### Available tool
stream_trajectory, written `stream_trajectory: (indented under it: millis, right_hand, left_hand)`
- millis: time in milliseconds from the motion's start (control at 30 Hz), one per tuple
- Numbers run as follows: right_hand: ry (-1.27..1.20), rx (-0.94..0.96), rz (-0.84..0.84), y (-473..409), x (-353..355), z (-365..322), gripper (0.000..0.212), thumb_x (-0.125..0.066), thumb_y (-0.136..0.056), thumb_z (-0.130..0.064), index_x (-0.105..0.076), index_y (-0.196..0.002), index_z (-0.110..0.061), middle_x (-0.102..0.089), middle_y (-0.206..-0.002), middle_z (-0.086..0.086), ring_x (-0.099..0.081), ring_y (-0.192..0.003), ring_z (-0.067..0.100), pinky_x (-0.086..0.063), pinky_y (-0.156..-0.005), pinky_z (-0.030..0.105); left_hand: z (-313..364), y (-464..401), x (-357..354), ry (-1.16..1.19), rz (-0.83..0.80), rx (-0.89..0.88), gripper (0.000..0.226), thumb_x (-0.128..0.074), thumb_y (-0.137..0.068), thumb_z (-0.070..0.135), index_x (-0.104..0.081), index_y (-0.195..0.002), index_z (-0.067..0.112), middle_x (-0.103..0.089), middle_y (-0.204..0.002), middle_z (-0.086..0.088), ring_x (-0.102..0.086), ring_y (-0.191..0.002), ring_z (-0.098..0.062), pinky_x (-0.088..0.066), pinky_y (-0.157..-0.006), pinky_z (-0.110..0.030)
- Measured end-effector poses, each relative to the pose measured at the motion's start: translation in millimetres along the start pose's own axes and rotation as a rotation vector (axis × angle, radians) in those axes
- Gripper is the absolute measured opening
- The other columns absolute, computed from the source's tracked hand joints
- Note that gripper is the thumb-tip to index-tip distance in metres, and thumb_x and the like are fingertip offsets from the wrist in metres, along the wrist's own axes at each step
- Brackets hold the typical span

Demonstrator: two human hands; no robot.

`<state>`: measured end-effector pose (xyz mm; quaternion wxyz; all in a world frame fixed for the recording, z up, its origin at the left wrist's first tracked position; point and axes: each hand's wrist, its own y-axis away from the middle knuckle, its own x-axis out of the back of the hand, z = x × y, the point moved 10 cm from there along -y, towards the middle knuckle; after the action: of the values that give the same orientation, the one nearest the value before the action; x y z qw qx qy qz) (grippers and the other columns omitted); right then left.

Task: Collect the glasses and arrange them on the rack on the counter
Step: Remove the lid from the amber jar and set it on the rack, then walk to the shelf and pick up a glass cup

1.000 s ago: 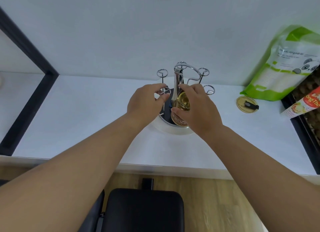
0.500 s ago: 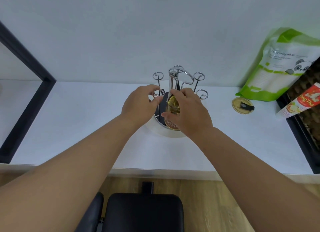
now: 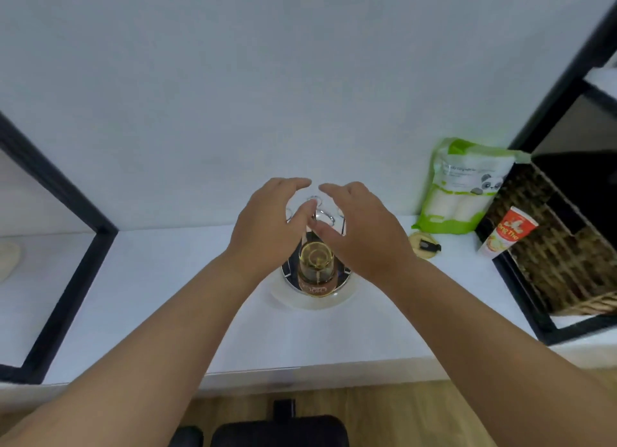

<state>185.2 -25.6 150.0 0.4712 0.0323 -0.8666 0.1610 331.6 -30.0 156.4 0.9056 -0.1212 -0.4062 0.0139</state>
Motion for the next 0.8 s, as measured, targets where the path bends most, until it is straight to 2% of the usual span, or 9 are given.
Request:
stream_trajectory:
  millis: [167, 333, 500, 567, 633, 700, 800]
  right_hand:
    - [-0.034, -0.014, 0.142, 1.4, 145.4, -36.9, 0.050, -0.056, -0.104, -0.045, -0.051, -0.151, -0.028, -0.060, -0.132, 0.002, -0.058, -0.121, 0.021, -0.051, -0.093, 0.040]
    - [-0.020, -0.058, 0.221, 35.6, 297.5, -71.4, 0.049, -0.056, -0.104, -0.044, -0.049, -0.151, -0.033, -0.060, -0.130, -0.003, -0.060, -0.113, 0.014, -0.049, -0.090, 0.034]
    - [-0.054, -0.131, 0.386, 99.9, 466.2, -92.1, 0.044, -0.061, -0.102, -0.042, -0.058, -0.144, -0.031, -0.066, -0.109, -0.007, -0.064, -0.092, 0.012, -0.048, -0.085, 0.028]
    - [-0.091, -0.191, 0.469, 134.6, 526.9, -87.0, 0.038, -0.062, -0.102, -0.040, -0.062, -0.138, -0.030, -0.068, -0.097, -0.006, -0.064, -0.087, 0.007, -0.047, -0.079, 0.019]
    - [-0.092, -0.252, 0.535, 173.1, 577.7, -78.1, 0.034, -0.061, -0.103, -0.041, -0.064, -0.136, -0.031, -0.069, -0.098, -0.006, -0.062, -0.089, 0.001, -0.044, -0.074, 0.013]
    - [-0.077, -0.296, 0.586, 212.0, 618.2, -69.1, 0.035, -0.059, -0.103, -0.043, -0.063, -0.136, -0.032, -0.071, -0.104, -0.003, -0.064, -0.093, 0.004, -0.047, -0.076, 0.018]
    - [-0.093, -0.350, 0.661, 266.1, 663.2, -53.5, 0.033, -0.057, -0.104, -0.043, -0.064, -0.134, -0.032, -0.075, -0.102, 0.003, -0.069, -0.094, 0.014, -0.055, -0.081, 0.029]
  left_hand:
    - [124.7, -7.4, 67.9, 0.055, -0.009, -0.140, 0.043, -0.051, -0.103, 0.049, -0.058, -0.142, 0.032, -0.061, -0.137, 0.014, -0.055, -0.126, -0.006, -0.043, -0.107, -0.032]
    - [270.2, -11.5, 139.2, 0.083, -0.034, -0.297, 0.042, -0.050, -0.104, 0.050, -0.060, -0.140, 0.031, -0.063, -0.133, 0.015, -0.057, -0.121, -0.006, -0.046, -0.105, -0.037]
    - [415.4, 2.8, 205.6, 0.124, -0.058, -0.452, 0.038, -0.051, -0.103, 0.049, -0.064, -0.134, 0.032, -0.065, -0.128, 0.016, -0.060, -0.117, -0.006, -0.046, -0.099, -0.031]
    - [462.1, 12.3, 224.5, 0.157, -0.069, -0.492, 0.036, -0.052, -0.103, 0.048, -0.066, -0.131, 0.032, -0.067, -0.122, 0.016, -0.061, -0.113, -0.005, -0.045, -0.095, -0.030]
    - [503.0, 24.8, 235.0, 0.187, -0.079, -0.526, 0.034, -0.052, -0.103, 0.048, -0.068, -0.128, 0.031, -0.069, -0.119, 0.014, -0.062, -0.110, -0.008, -0.047, -0.096, -0.033]
    - [541.5, 40.9, 234.5, 0.212, -0.099, -0.564, 0.035, -0.052, -0.103, 0.048, -0.069, -0.128, 0.030, -0.069, -0.121, 0.012, -0.063, -0.111, -0.011, -0.047, -0.097, -0.033]
    - [595.4, 68.2, 217.8, 0.258, -0.137, -0.612, 0.035, -0.049, -0.105, 0.047, -0.067, -0.129, 0.029, -0.068, -0.125, 0.013, -0.062, -0.115, -0.011, -0.042, -0.094, -0.028]
